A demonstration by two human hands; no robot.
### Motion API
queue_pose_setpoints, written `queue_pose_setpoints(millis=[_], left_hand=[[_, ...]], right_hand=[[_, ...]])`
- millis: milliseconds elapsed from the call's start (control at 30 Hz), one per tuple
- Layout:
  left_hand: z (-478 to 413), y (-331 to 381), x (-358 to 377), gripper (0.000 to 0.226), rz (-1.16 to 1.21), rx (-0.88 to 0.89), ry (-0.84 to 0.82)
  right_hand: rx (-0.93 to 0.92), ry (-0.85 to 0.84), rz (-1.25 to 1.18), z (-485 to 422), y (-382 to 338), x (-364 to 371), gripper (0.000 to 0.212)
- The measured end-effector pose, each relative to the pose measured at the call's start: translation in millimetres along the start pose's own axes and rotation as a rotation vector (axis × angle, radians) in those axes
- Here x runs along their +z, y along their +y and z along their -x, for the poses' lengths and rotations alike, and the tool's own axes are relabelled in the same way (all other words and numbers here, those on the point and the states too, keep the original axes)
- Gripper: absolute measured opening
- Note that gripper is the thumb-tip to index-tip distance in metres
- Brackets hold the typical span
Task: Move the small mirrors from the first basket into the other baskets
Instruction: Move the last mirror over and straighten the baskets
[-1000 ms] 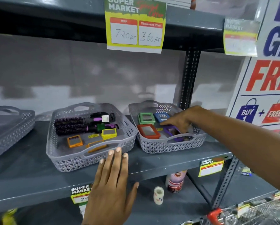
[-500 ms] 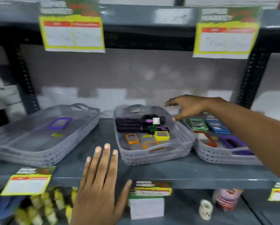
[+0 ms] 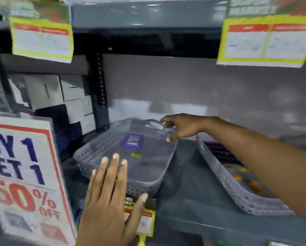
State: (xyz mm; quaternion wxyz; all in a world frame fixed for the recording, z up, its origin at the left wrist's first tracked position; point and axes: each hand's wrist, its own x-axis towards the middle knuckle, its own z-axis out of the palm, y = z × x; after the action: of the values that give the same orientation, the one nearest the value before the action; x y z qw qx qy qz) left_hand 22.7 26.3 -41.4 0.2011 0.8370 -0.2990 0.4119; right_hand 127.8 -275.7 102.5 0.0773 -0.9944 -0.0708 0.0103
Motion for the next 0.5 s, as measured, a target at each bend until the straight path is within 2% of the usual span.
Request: queue_pose_setpoints(millis=[133,267,500], left_hand=[[-9.5,-26.5,-1.9,0.077,0.006,-0.054,-0.076],[-19.3,-45.1,-3.1,0.079,0.009,-0.093,-0.162],[-26.7,-53.9,5.4,0.078,-0.035,-0.026,-0.228]], right_hand=[[-0.037,-0.044,-0.023,-54.3,-33.4,26.1,0.084],[-0.024,-0.105,0.078,-103.5,-47.9,44.9,0.092],[0.005,-0.143,0.125,-155.0,-45.8,55.0,0.11]])
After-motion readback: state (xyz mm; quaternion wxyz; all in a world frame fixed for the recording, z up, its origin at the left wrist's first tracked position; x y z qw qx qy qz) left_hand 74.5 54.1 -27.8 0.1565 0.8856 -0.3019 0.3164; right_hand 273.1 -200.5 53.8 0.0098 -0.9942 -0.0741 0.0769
